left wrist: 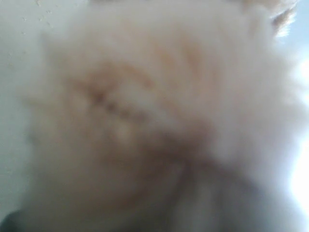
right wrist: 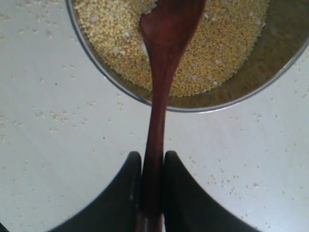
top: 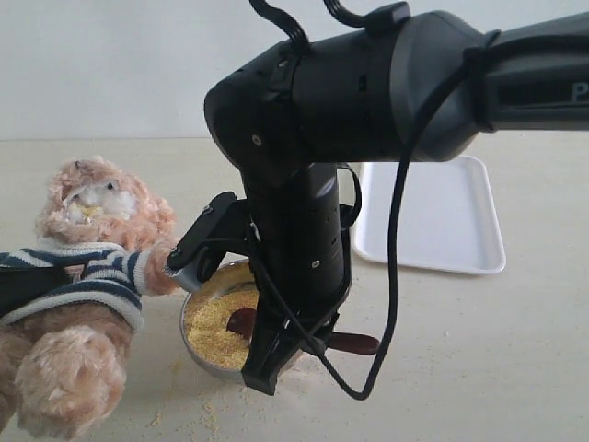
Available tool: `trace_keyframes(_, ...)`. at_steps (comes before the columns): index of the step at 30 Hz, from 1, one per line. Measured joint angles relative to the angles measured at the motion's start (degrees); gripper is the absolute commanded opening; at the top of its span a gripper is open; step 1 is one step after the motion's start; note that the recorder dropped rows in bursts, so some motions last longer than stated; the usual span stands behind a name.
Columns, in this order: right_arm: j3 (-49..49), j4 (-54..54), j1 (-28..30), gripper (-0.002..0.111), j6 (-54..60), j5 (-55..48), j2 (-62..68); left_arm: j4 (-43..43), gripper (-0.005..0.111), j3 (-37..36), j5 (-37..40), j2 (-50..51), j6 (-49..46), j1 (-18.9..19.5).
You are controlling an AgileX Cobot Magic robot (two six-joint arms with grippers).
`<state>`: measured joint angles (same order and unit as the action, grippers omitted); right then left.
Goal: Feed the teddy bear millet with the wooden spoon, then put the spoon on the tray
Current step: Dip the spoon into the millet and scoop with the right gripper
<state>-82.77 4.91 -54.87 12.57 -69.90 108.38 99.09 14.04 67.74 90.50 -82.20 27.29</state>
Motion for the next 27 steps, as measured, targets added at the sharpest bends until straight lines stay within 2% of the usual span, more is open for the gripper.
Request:
trace_keyframes(13,0.0,-2.5,0.4,0.0,-0.8,0.0,0.0,0.0,0.005,0.0,0.0,0.0,-1.0,0.0)
trace_keyframes(27,0.0,-5.6,4.0,0.0,-1.5,0.1,-0.1,0.0,0.005,0.0,0.0,0.0,-1.0,0.0)
